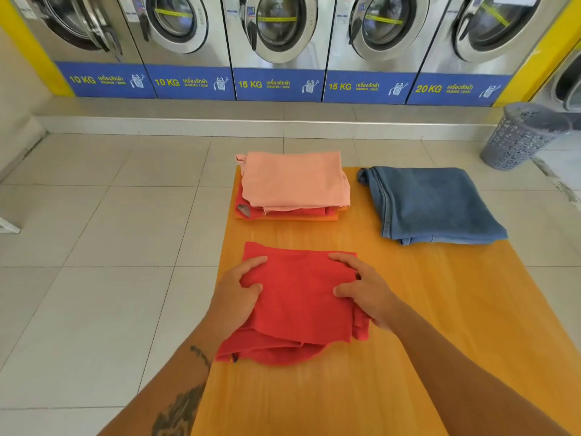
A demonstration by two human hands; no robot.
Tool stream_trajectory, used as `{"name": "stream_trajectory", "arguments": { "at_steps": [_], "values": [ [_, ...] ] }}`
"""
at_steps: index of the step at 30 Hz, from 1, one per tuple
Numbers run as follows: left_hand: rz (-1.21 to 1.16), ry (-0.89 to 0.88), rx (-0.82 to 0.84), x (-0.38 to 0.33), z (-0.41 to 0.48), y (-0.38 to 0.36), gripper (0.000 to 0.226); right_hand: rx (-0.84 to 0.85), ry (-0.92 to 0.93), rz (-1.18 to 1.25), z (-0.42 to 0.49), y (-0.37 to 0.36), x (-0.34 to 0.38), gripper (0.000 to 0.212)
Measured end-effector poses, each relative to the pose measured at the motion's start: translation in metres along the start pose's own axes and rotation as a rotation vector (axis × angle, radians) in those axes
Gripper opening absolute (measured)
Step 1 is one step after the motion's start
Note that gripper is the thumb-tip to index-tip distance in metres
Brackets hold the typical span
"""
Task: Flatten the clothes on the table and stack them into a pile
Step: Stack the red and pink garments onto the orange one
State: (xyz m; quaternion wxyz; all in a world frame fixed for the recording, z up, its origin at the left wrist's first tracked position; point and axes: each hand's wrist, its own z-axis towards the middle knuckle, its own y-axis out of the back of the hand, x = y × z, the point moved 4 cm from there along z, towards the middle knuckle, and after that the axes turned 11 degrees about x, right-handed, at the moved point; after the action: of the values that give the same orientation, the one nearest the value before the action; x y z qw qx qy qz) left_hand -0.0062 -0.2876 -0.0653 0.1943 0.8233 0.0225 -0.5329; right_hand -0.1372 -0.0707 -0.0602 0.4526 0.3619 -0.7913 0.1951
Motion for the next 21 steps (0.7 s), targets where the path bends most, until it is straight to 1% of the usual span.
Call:
{"name": "stream_trajectory", "arguments": {
  "at_steps": [4,9,13,16,18,20,21],
  "values": [
    [-0.020,-0.102,-0.127,-0.052,0.033,0.028,0.051,-0.004,0.132,0.013,0.024,0.036,0.059,0.062],
    [-0.019,-0.207,-0.189,-0.126,0.091,0.050,0.050,-0.007,0.298,-0.069,0.074,0.079,0.146,0.061],
    [0.011,-0.247,-0.244,-0.160,0.151,0.064,0.050,-0.075,0.370,-0.139,0.132,0.103,0.187,0.061],
    [0.097,-0.218,-0.252,-0.160,0.201,0.069,0.051,-0.146,0.360,-0.289,0.179,0.110,0.191,0.063],
    [0.212,-0.153,-0.234,-0.140,0.229,0.070,0.052,-0.162,0.308,-0.484,0.202,0.109,0.172,0.066],
    [0.432,-0.061,-0.195,-0.110,0.249,0.064,0.053,-0.201,0.207,-0.708,0.217,0.108,0.139,0.066],
    [0.551,-0.028,-0.201,-0.095,0.253,0.061,0.052,-0.233,0.167,-0.759,0.219,0.107,0.126,0.064]
  ]
}}
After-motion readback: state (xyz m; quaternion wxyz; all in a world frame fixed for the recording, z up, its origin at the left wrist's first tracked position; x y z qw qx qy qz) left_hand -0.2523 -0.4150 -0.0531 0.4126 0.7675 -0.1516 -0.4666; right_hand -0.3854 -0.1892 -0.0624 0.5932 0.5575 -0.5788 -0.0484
